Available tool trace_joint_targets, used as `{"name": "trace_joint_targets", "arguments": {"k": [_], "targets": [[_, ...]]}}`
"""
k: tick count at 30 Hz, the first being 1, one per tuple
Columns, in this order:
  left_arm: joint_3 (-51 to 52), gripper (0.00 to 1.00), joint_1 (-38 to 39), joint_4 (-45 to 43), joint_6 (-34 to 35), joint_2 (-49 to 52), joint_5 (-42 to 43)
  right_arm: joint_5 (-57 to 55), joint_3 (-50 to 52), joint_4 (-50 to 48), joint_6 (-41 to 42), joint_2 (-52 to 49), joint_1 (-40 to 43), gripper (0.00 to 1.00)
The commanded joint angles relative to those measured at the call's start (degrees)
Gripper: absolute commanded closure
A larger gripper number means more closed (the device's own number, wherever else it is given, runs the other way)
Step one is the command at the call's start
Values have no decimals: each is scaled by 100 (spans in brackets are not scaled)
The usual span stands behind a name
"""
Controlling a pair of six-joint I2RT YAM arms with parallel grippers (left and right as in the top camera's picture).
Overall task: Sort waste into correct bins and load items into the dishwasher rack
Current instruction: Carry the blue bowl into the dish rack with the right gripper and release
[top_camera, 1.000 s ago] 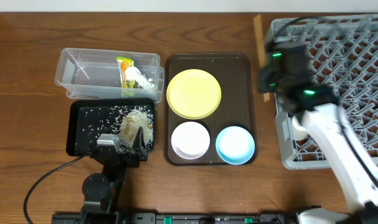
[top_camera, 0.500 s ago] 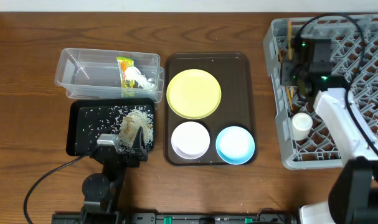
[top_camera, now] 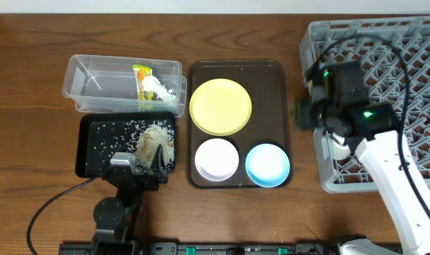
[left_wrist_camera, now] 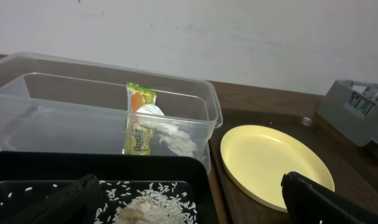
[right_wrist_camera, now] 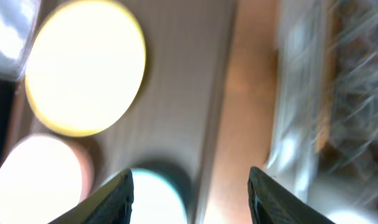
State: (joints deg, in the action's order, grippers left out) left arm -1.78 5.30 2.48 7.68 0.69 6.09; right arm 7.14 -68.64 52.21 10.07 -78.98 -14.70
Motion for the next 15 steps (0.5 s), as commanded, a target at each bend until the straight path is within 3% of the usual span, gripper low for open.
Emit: {"name": "trace_joint_targets", "arguments": {"k": [1,4,8,12,15], "targets": [[155,5,-28,74,28,-46,101,96,164,581,787,-118,-302,44],[155,5,-28,72,28,-44,101,-308,590,678,1143,-129,-535,43],[155,5,-28,72,28,-46,101,-531,1425,-55,1394,-129,-664,43],[155,5,-28,74,28,-46,101,-518,2181,-960,1587,-133,-667,49],[155,5,-28,72,28,-44,101,-516,2638,-1445,1755,-149,-667,60]]}}
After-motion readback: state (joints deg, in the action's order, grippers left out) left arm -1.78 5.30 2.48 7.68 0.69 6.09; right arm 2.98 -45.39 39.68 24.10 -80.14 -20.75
